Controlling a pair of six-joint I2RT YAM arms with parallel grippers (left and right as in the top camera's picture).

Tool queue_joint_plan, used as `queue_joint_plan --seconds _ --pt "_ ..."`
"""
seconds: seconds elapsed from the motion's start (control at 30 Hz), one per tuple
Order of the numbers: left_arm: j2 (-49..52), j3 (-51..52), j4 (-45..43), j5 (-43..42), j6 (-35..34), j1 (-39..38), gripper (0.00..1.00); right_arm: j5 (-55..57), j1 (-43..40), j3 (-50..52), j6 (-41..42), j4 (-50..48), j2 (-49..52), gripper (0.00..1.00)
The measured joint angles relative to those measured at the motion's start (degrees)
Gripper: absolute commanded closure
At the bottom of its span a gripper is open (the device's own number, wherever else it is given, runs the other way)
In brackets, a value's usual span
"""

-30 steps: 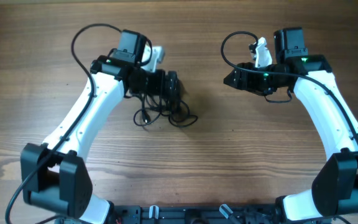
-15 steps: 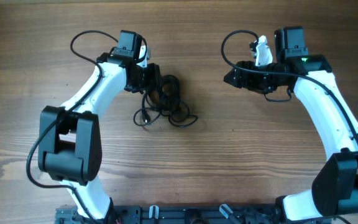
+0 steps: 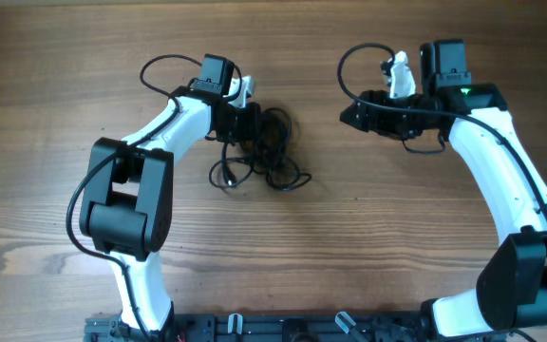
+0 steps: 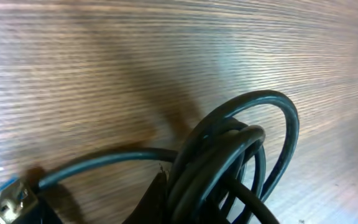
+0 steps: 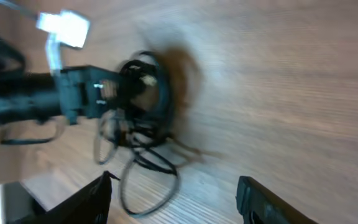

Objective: Untangle cables

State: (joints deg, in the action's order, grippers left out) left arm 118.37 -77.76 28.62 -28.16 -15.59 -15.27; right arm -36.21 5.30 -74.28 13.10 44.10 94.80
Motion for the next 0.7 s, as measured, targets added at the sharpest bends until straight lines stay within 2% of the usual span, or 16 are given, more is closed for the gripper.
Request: queue_joint_plan --seconds 0.1,0.27,0.37,0.57,0.7 --pt "-3.76 -1.07 0.46 -4.22 -1.84 1.11 0.96 -8.50 0.02 0.00 0.28 -4.15 0.00 0.38" --pt "-25.07 -3.58 -0.63 -7.67 -0.70 1.29 0.96 -13.84 4.68 -3.37 2.60 -5.64 0.00 0.38" --pt "-32.74 -3.98 -0.17 -8.46 0.46 1.29 0.96 -13.73 7.89 -9.29 3.32 -5.70 0.00 0.38" --pt "-33.90 -3.98 5.62 -8.57 0.48 1.42 0.96 -12.79 10.05 -12.92 3.34 -6.51 -0.02 0.42" --pt "-33.90 -3.98 8.31 -7.72 0.48 1.40 0.96 -7.34 10.32 -12.92 3.54 -6.51 -2.60 0.41"
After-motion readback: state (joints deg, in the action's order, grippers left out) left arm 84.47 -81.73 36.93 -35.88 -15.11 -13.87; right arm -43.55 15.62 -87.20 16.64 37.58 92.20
